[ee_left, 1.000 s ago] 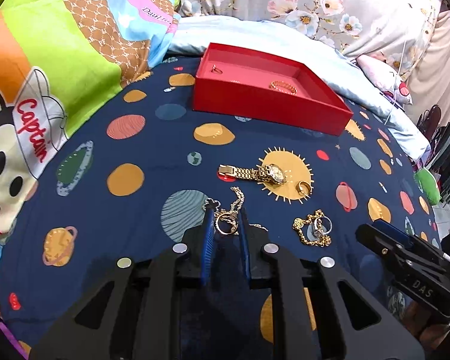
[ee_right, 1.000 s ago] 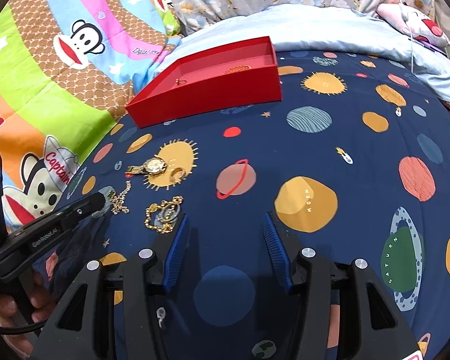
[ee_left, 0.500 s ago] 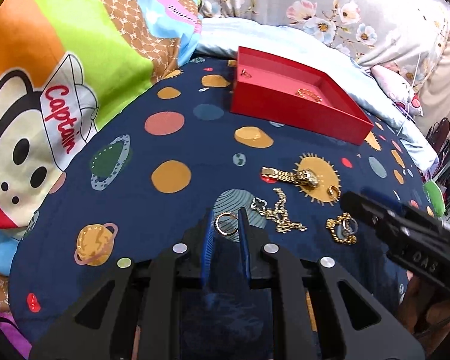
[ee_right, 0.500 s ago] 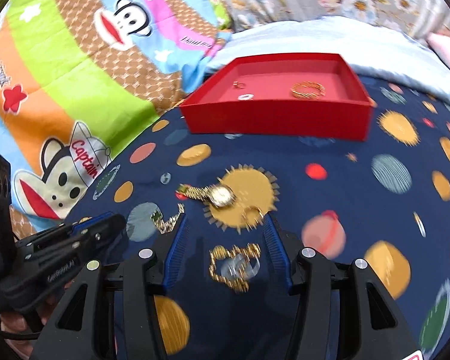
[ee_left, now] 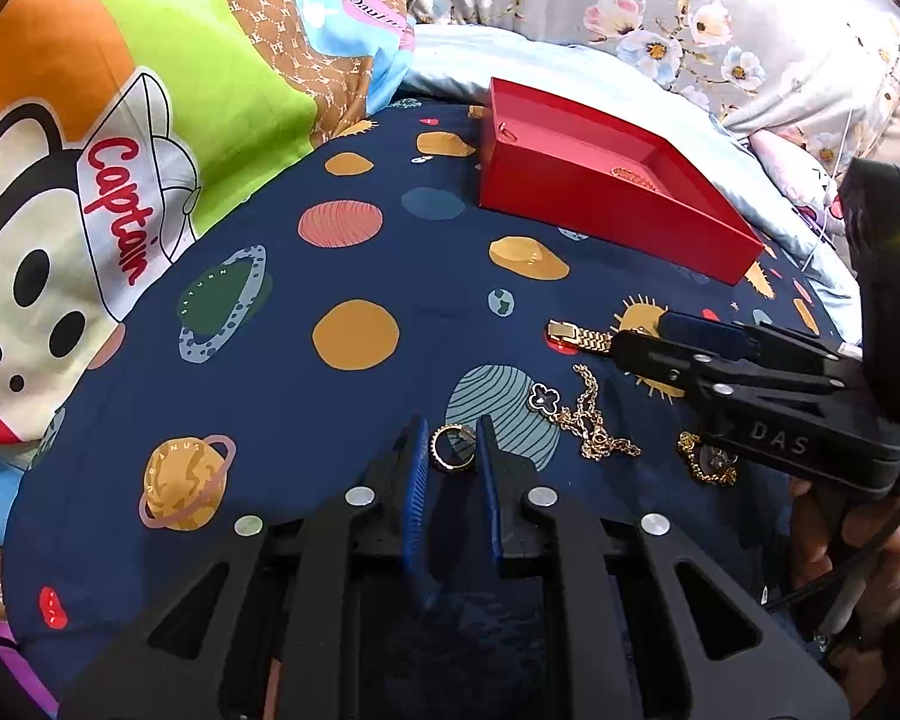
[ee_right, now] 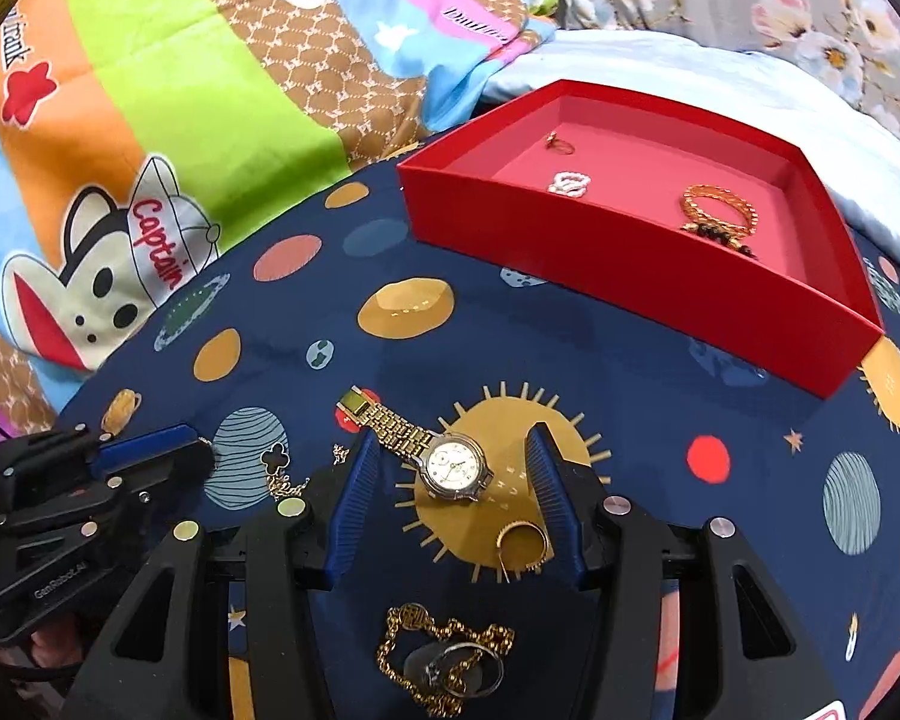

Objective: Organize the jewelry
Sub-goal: 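Grasp the gold watch by its band with the right tool, then carry ring and gold watch into the red tray and open both tools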

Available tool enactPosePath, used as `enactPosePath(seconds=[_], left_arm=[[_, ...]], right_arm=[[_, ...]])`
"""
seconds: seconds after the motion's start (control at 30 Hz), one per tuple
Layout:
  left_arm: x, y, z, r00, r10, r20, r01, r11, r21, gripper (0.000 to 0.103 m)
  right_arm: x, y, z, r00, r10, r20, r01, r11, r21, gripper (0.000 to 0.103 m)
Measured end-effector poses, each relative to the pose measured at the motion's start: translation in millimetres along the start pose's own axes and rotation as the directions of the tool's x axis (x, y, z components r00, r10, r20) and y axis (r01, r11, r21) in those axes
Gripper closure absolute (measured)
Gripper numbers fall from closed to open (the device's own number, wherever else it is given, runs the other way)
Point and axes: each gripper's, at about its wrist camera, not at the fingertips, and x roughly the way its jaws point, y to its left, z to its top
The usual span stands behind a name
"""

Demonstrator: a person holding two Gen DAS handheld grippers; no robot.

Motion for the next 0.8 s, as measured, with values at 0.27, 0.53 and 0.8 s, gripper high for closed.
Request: enactPosePath(seconds=[0.27, 0.53, 0.8], left_arm=[[0, 0, 0, 1.0, -0.002, -0.001, 0.002, 1.0, 0.0, 0.087], [0, 0, 0, 1.0, -0.003, 0.0, 0.003, 1.0, 0.0, 0.087], [-3, -4, 4, 1.0, -0.024, -0.007, 0.024, 1.0, 0.0, 0.087]], right_arm=[[-4, 2, -5, 1.0, -0.014, -0.004, 0.014, 1.0, -0.006, 0.081], [-28, -9, -26, 0.998, -0.041, 0.039, 0.036, 0.992, 0.121, 0.082], [-63, -19, -36, 0.991, -0.093, 0.095, 0.073, 0.978, 0.195, 0.082]])
